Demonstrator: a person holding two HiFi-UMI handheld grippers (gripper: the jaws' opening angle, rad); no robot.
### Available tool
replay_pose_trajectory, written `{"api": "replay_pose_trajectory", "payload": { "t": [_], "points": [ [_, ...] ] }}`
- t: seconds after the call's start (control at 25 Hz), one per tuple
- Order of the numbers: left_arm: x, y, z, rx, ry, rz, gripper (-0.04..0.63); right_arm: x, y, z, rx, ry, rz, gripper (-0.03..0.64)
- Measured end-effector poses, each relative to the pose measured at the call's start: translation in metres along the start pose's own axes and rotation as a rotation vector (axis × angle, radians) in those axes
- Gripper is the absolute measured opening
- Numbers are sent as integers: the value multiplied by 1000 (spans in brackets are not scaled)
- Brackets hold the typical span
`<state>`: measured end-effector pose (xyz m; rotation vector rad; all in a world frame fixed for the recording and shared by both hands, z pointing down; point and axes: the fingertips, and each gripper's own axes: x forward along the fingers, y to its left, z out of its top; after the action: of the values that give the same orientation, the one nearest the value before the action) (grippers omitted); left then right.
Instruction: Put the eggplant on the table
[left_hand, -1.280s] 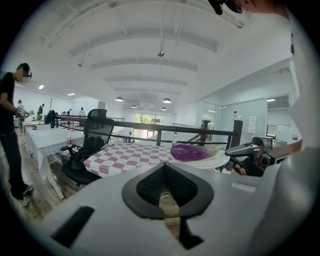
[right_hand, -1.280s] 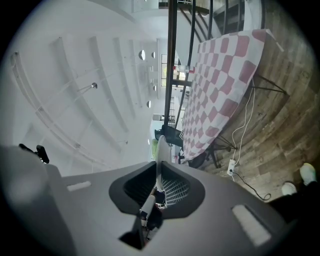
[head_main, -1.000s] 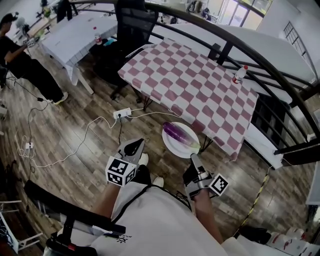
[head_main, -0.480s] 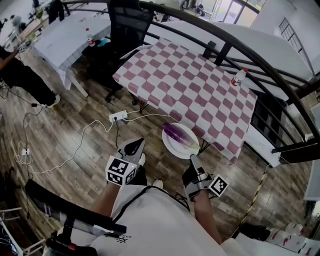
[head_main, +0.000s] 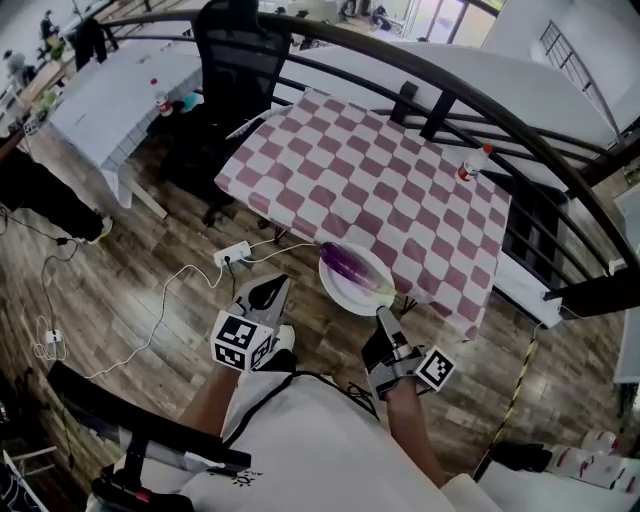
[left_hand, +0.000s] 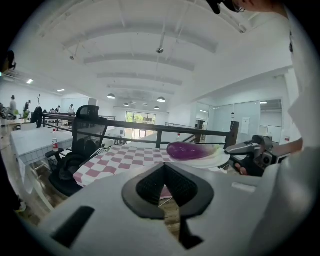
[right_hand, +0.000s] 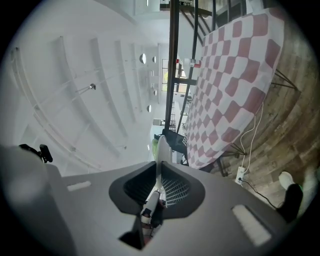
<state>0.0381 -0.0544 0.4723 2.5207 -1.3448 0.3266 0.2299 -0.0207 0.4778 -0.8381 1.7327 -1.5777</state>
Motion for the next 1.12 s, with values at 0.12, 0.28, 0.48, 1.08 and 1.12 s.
{"api": "replay_pose_trajectory", "payload": {
  "t": [0.12,0.28,0.48,1.08,1.12],
  "points": [
    [12,16,9,4,6,-13,5,17,3,3,-1,-18,3,40],
    [23,39,19,2,8,-31,3,37,5,4,-3,-47,-5,40],
    [29,65,27,11,-3,-64,5,62,5,-3,-17,-69,-17,40],
    [18,149,27,5,-17,-97,5,134,-1,-51,-13,-104,-36,40],
    [18,153,27,2,-18,-95,5,137,-1,-52,-14,-100,-39,40]
  ]
}}
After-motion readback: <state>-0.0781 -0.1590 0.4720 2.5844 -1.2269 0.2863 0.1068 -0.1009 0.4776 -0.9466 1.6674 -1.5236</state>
